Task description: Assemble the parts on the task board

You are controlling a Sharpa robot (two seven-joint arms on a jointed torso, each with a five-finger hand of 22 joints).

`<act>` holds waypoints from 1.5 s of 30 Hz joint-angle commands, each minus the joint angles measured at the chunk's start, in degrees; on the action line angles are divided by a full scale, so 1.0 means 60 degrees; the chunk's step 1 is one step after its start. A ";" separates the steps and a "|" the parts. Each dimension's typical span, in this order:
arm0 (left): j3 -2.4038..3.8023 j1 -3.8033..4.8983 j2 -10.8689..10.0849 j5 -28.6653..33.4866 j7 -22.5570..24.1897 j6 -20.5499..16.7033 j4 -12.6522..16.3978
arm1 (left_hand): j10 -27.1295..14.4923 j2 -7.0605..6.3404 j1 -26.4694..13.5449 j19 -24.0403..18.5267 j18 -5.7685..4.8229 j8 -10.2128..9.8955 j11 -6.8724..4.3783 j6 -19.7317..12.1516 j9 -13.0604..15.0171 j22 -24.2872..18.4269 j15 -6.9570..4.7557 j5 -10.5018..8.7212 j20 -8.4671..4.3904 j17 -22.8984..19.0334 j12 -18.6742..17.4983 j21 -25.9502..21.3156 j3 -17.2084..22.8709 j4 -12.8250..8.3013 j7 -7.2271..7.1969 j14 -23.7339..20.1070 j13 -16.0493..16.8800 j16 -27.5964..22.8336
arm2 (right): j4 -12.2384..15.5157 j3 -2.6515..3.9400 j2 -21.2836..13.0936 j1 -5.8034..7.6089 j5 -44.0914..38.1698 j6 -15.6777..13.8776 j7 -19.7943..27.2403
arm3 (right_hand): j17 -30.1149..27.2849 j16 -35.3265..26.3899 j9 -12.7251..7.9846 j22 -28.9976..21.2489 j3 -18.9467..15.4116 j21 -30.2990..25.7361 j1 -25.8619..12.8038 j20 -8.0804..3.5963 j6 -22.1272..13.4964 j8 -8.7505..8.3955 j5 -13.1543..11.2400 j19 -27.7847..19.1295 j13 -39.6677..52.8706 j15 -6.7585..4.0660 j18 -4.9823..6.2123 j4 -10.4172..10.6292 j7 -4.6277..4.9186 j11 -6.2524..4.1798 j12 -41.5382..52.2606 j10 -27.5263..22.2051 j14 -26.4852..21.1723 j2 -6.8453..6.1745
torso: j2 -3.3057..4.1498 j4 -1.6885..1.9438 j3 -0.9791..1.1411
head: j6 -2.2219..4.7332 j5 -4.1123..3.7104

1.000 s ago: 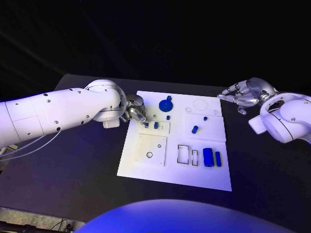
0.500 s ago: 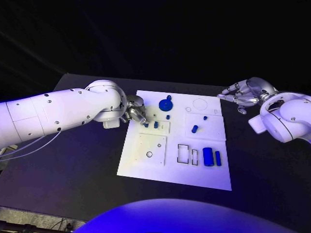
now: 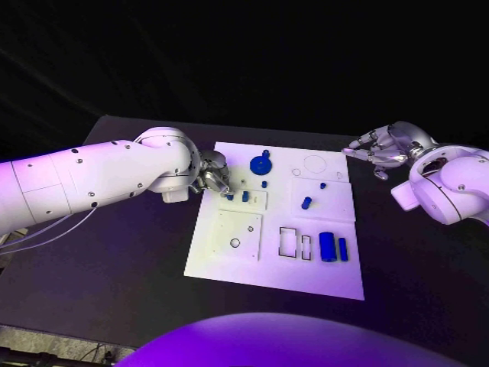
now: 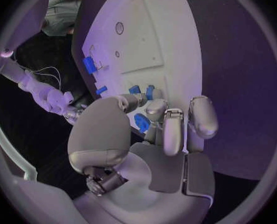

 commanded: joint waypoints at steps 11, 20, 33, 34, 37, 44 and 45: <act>-0.0017 -0.0044 0.0024 -0.0153 -0.0003 0.0304 0.0023 | 0.0090 0.0007 0.0085 0.0081 -0.0101 0.0048 0.0006 0.0060 -0.0006 0.0029 -0.0079 0.0144 0.0000 0.1813 0.0054 0.0063 0.1745 -0.1693 -0.0055 0.0766 -0.0003 0.0060 | -0.0001 0.0002 0.0003 -0.0007 -0.0074 0.0035 0.0058 | 0.0018 -0.0058 0.0013 -0.0001 -0.0036 -0.0039 -0.0058 0.0005 -0.0048 0.0059 0.0019 -0.0058 -0.0002 0.0028 0.0122 0.0003 -0.0004 0.0001 -0.0044 -0.0057 0.0268 0.0023 | -0.0006 -0.0003 0.0005 | 0.0000 0.0014; -0.0017 -0.0044 0.0034 -0.0157 0.0013 0.0271 -0.0025 | 0.0107 -0.0024 0.0067 0.0095 -0.0106 0.0060 -0.0004 0.0089 -0.0010 0.0056 -0.0088 0.0287 -0.0008 0.1819 0.0046 0.0079 0.1754 -0.1719 -0.0063 0.0768 -0.0010 0.0063 | -0.0010 0.0002 0.0013 -0.0008 -0.0070 0.0035 0.0055 | 0.0018 -0.0058 0.0013 -0.0001 -0.0036 -0.0039 -0.0058 0.0005 -0.0048 0.0059 0.0019 -0.0058 -0.0002 0.0028 0.0122 0.0003 -0.0004 0.0001 -0.0044 -0.0057 0.0268 0.0023 | -0.0007 0.0006 0.0007 | 0.0000 0.0009; -0.0018 -0.0044 0.0111 0.0225 0.0097 0.0362 -0.0113 | 0.0166 -0.0061 0.0033 0.0107 -0.0111 0.0073 -0.0015 0.0133 -0.0019 0.0083 -0.0097 0.0456 -0.0016 0.1820 0.0073 0.0093 0.1748 -0.1737 -0.0078 0.0769 0.0043 0.0063 | -0.0025 0.0002 0.0022 -0.0008 -0.0064 0.0073 0.0037 | 0.0018 -0.0058 0.0013 -0.0001 -0.0036 -0.0039 -0.0058 0.0005 -0.0048 0.0059 0.0019 -0.0058 -0.0002 0.0028 0.0122 0.0003 -0.0004 0.0001 -0.0044 -0.0057 0.0268 0.0023 | -0.0009 0.0003 0.0011 | 0.0000 0.0015; -0.0018 -0.0044 0.0117 0.0232 0.0098 0.0370 -0.0115 | 0.0167 -0.0063 0.0030 0.0108 -0.0111 0.0073 -0.0016 0.0135 -0.0020 0.0084 -0.0097 0.0466 -0.0016 0.1820 0.0072 0.0094 0.1747 -0.1738 -0.0078 0.0770 0.0041 0.0063 | -0.0028 0.0002 0.0023 -0.0008 -0.0063 0.0079 0.0034 | 0.0018 -0.0058 0.0013 -0.0001 -0.0036 -0.0039 -0.0058 0.0005 -0.0048 0.0059 0.0019 -0.0058 -0.0002 0.0028 0.0122 0.0003 -0.0004 0.0001 -0.0044 -0.0057 0.0268 0.0023 | -0.0007 0.0004 0.0015 | 0.0000 0.0012; -0.0018 -0.0044 0.0134 0.0248 0.0102 0.0391 -0.0123 | 0.0195 -0.0095 -0.0027 0.0123 -0.0117 0.0096 -0.0030 0.0180 -0.0022 0.0116 -0.0106 0.0622 -0.0025 0.1822 0.0062 0.0111 0.1729 -0.1733 -0.0095 0.0771 0.0029 0.0064 | -0.0042 0.0002 0.0026 -0.0008 -0.0061 0.0090 0.0023 | 0.0011 -0.0065 0.0015 -0.0012 -0.0039 -0.0056 -0.0061 0.0004 -0.0050 0.0069 0.0019 -0.0060 -0.0006 0.0027 0.0125 0.0002 -0.0006 -0.0001 -0.0045 -0.0057 0.0268 0.0031 | -0.0008 -0.0001 0.0012 | 0.0000 0.0015; -0.0020 -0.0044 0.0170 0.0278 0.0090 0.0462 -0.0150 | 0.0220 -0.0129 -0.0098 0.0122 -0.0117 0.0132 -0.0046 0.0209 -0.0011 0.0122 -0.0117 0.0791 -0.0034 0.1824 0.0053 0.0114 0.1717 -0.1721 -0.0115 0.0772 0.0027 0.0064 | -0.0053 0.0002 0.0021 -0.0008 -0.0060 0.0099 0.0012 | 0.0001 -0.0073 0.0017 -0.0025 -0.0043 -0.0076 -0.0065 0.0002 -0.0052 0.0082 0.0020 -0.0063 -0.0012 0.0024 0.0128 0.0002 -0.0008 -0.0003 -0.0047 -0.0056 0.0268 0.0040 | -0.0004 -0.0007 0.0013 | 0.0000 -0.0016; -0.0020 -0.0043 0.0176 0.0279 0.0082 0.0479 -0.0156 | 0.0220 -0.0129 -0.0098 0.0122 -0.0117 0.0132 -0.0046 0.0209 -0.0011 0.0122 -0.0117 0.0791 -0.0034 0.1824 0.0053 0.0114 0.1717 -0.1721 -0.0115 0.0772 0.0027 0.0064 | -0.0057 0.0002 0.0024 -0.0008 -0.0059 0.0100 0.0011 | 0.0001 -0.0073 0.0017 -0.0025 -0.0043 -0.0076 -0.0065 0.0002 -0.0052 0.0082 0.0020 -0.0063 -0.0012 0.0024 0.0128 0.0002 -0.0008 -0.0003 -0.0047 -0.0056 0.0268 0.0040 | -0.0004 -0.0009 0.0013 | 0.0000 -0.0012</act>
